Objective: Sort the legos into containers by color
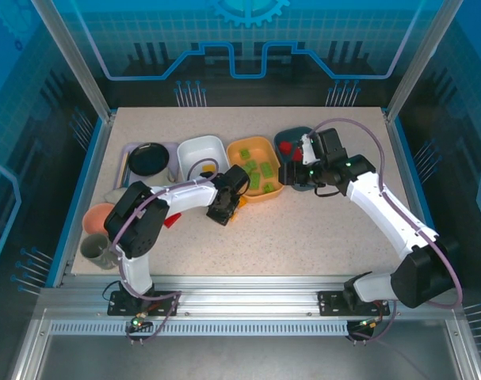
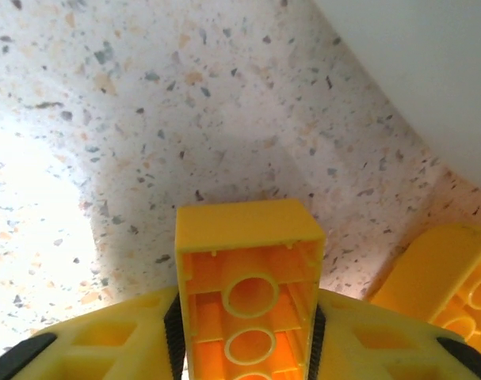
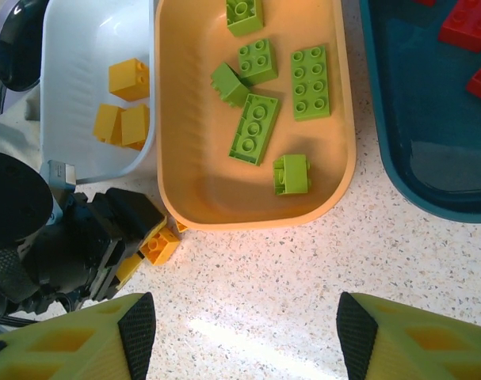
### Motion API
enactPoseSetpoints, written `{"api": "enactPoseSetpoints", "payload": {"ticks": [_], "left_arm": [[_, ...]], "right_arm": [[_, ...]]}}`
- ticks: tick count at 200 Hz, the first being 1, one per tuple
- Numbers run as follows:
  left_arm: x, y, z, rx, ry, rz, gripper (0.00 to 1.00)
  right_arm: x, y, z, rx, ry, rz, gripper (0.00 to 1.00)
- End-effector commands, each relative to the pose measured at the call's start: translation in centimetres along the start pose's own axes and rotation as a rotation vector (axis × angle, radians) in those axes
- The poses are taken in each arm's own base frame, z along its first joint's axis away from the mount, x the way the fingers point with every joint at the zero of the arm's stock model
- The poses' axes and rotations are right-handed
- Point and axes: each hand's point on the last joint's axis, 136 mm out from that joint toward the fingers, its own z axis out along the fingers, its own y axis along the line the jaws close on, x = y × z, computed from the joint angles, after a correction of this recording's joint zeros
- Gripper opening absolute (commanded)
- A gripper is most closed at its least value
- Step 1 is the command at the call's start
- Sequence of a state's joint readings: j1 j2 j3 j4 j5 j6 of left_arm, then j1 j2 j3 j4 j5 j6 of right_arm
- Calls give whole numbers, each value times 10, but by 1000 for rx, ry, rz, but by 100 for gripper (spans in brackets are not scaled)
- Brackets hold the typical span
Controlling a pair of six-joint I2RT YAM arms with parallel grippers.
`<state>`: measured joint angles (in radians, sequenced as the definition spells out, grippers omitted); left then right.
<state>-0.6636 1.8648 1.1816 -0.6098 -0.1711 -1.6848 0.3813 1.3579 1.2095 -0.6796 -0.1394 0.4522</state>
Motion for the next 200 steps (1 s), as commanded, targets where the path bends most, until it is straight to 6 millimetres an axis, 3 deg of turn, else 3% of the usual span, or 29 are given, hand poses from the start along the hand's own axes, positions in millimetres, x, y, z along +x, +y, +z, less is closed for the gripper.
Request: {"api": "enactPoseSetpoints", "payload": {"ticks": [1,17,29,67,90,106,122,153,200], "left_arm": [[4,36,7,-111,2,49,35],[3,40,-1,-105,2,69,25],[-3,38,-18,-72,-14,94,22],[-25,11,-110,114,-91,254,20],[-54,-4,-136,140,-127,302,20],[-80,-22,-136,159,-127,282,20],[-106,-52,-131,218,-129,269,20],[-146,-109,-106,229,-126,311,22],[-188,-143,-50,147,-106,306,27]], "right_arm": [[1,8,-5,-22,-8,-3,64],[-1,10,-8,-26,-15,-11,63],[-3,16,-13,-40,-21,-33,63],[0,55,-41,-176,-65,-138,63],[5,79,-50,-295,-64,-162,64],[8,94,-48,-353,-40,-180,65],[12,106,-45,-378,-22,-208,64],[15,118,-38,-386,2,-228,64],[24,122,-23,-384,44,-229,65]]}}
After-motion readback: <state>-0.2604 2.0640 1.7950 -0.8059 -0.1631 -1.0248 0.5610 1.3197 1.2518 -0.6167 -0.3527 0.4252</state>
